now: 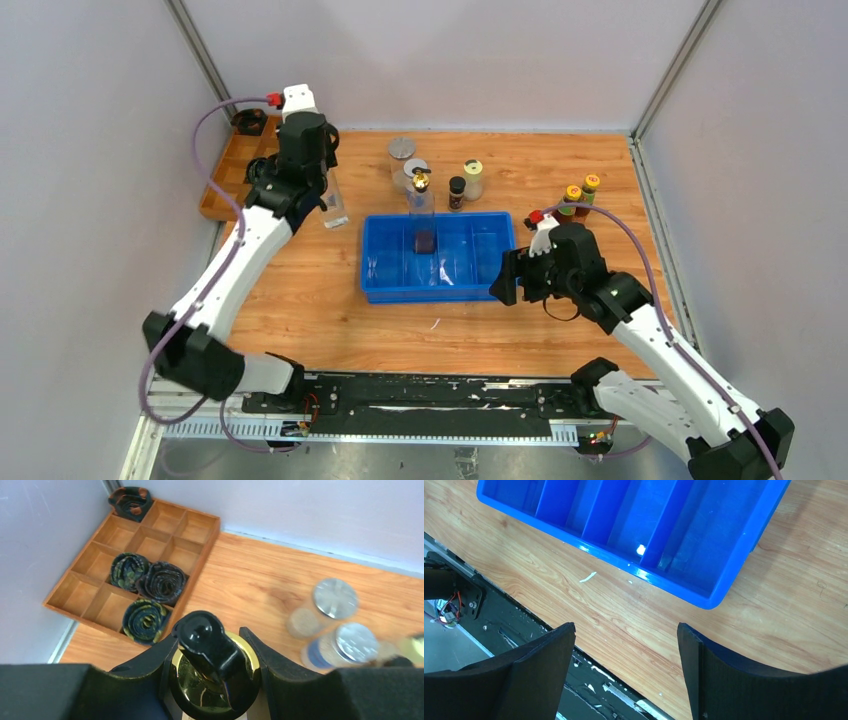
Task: Organize the condiment bottles
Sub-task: Pick up the bottle from the center of the board, then place the bottle in the storage box, then pick up the bottle from the center of the board.
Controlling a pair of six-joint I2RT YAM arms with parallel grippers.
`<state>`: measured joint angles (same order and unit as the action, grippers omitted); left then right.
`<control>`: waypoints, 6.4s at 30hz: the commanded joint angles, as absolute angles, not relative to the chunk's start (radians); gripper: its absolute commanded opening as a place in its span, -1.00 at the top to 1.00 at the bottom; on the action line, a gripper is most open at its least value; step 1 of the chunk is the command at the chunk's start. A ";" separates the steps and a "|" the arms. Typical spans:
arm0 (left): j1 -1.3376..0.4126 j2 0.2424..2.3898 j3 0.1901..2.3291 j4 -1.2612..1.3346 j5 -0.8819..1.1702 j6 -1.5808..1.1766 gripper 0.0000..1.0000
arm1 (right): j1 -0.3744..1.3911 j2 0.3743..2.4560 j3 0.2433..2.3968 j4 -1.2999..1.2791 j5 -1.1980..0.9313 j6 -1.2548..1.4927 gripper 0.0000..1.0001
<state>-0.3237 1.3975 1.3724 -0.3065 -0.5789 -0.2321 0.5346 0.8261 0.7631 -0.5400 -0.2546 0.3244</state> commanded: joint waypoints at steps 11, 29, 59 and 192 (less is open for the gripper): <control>-0.798 0.936 1.305 -0.652 -0.764 -0.445 0.44 | 0.550 0.781 0.880 -0.584 -0.245 0.343 -0.60; -1.166 1.273 1.341 -0.302 -1.132 -0.404 0.42 | 0.549 0.643 0.923 -0.705 -0.174 0.323 -0.62; -1.007 1.489 1.268 -0.126 -0.989 -0.437 0.39 | 0.550 0.586 0.832 -0.712 -0.157 0.315 -0.65; -1.041 0.838 0.816 -0.529 -0.832 -0.641 -1.00 | 0.140 1.339 1.078 -0.376 0.229 0.246 0.75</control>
<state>-1.0393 0.8482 0.8288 -0.5468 -0.8181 -0.6353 0.1387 1.3899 1.1210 -0.2829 0.2321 0.2382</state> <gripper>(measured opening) 0.999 0.435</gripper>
